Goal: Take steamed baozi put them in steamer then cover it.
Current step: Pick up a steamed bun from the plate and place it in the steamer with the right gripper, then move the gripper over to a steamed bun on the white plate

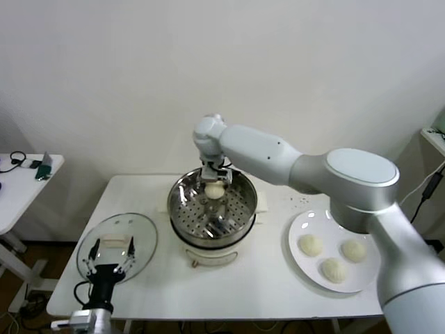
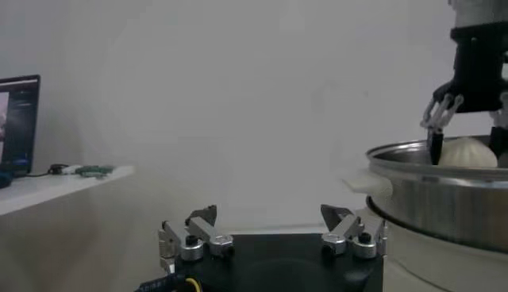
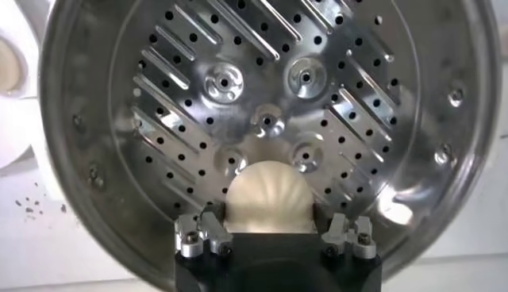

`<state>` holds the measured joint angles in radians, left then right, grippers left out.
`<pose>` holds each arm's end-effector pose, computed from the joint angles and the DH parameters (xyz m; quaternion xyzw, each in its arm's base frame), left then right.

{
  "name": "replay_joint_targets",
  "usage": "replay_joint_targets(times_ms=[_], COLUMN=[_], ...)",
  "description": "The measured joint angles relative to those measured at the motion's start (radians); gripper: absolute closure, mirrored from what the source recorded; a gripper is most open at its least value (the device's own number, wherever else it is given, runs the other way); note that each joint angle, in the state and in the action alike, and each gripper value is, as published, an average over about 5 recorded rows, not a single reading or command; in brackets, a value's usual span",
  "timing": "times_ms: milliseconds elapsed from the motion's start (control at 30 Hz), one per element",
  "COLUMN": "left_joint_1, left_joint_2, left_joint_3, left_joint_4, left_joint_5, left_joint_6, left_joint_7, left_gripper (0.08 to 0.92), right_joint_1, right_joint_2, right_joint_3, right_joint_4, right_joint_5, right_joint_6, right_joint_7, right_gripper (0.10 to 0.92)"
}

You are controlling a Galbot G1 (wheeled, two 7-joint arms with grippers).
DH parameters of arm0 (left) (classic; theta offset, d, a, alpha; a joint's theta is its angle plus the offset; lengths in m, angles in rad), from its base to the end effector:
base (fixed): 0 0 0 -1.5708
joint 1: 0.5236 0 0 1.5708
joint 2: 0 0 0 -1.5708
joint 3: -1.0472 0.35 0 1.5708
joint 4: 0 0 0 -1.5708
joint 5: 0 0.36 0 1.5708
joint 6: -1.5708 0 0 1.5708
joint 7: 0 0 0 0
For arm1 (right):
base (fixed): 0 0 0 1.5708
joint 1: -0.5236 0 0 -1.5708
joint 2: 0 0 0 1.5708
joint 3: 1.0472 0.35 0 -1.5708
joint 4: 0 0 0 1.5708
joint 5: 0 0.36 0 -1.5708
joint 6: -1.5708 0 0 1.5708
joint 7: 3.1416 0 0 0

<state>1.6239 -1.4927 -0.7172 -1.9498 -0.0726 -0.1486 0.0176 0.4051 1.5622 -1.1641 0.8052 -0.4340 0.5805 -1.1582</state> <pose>0.1600 0.0811 -0.3559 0.0591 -0.9969 -0.0479 0.0184 0.5939 0.2526 -0.1012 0.6102 -0.0386 0.7908 0.0289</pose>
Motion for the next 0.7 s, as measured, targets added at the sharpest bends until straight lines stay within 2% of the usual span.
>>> replay_joint_targets(times_ms=[133, 433, 700], left_joint_1=[-0.003, -0.002, -0.004], left_joint_2=[-0.006, -0.007, -0.008], left_joint_3=[0.005, 0.004, 0.011], left_joint_4=[-0.003, -0.005, -0.015], left_joint_5=[0.008, 0.013, 0.023], left_joint_6=[0.004, 0.009, 0.019], left_joint_7=[0.000, -0.001, -0.002], left_gripper=[0.177, 0.177, 0.177], right_joint_1=[-0.009, 0.009, 0.108], right_joint_2=[0.004, -0.016, -0.113], right_joint_3=[0.009, 0.030, -0.009], right_joint_4=[-0.007, 0.020, 0.131], right_joint_5=[-0.010, 0.001, 0.138], right_joint_6=[0.004, 0.012, -0.036], right_joint_7=[-0.004, -0.029, -0.056], right_gripper=[0.209, 0.202, 0.203])
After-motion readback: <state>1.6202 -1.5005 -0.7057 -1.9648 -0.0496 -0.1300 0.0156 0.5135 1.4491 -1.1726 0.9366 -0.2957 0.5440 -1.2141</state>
